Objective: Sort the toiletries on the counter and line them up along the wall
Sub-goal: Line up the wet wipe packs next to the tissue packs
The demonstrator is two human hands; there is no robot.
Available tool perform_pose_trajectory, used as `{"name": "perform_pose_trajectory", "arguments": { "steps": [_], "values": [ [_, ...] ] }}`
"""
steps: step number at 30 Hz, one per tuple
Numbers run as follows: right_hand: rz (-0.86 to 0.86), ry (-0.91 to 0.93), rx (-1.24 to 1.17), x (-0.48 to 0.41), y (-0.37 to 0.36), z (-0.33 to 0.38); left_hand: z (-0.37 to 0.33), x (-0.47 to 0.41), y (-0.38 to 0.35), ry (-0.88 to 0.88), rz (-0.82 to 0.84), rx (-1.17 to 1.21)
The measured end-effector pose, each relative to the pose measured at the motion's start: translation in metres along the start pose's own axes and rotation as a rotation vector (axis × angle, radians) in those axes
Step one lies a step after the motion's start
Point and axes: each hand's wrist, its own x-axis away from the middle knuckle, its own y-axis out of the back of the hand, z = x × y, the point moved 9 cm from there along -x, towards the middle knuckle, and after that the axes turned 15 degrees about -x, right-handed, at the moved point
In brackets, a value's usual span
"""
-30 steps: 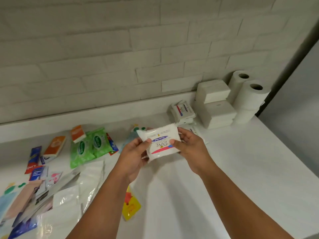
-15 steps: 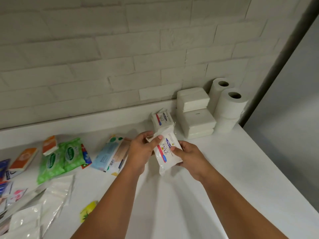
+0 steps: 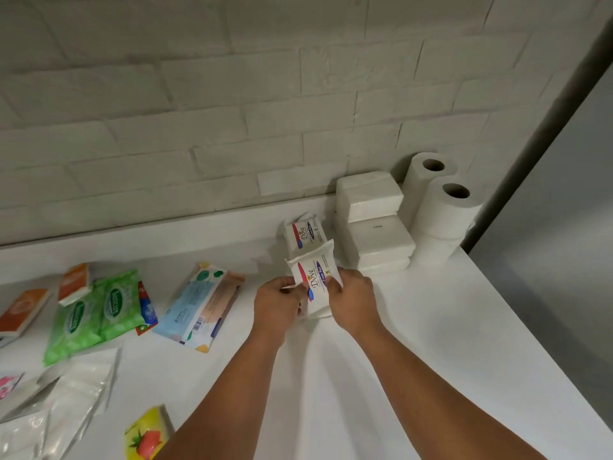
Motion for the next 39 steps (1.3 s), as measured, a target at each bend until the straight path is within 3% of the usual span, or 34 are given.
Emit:
{"name": "perform_pose_trajectory", "arguments": {
  "steps": [4,10,15,22,27,33,39],
  "values": [
    [0.029,0.017,0.032,-0.009,-0.004,-0.004,0.002,-0.009,0.0,-0.005,-0.031,-0.052],
    [0.147,-0.167,-0.28,-0.026,-0.014,-0.009,0.003,-0.016,-0.005,-0.042,-0.024,-0.082],
    [0.137,-0.212,-0.622,-0.05,-0.021,-0.003,-0.011,-0.022,-0.015,-0.127,0.027,-0.018],
    [0.143,-0.226,-0.565,-0.051,-0.025,-0.012,0.004,-0.036,-0.041,-0.126,0.113,-0.031],
    [0.151,-0.249,-0.573,-0.053,-0.032,-0.023,0.057,-0.083,-0.067,-0.122,0.041,-0.075],
    [0.176,-0.254,-0.601,-0.06,-0.037,-0.017,-0.002,-0.04,-0.041,-0.115,0.07,-0.001],
    [0.17,-0.25,-0.558,-0.06,-0.04,-0.017,-0.007,-0.042,-0.041,-0.13,0.08,0.027]
  ]
}}
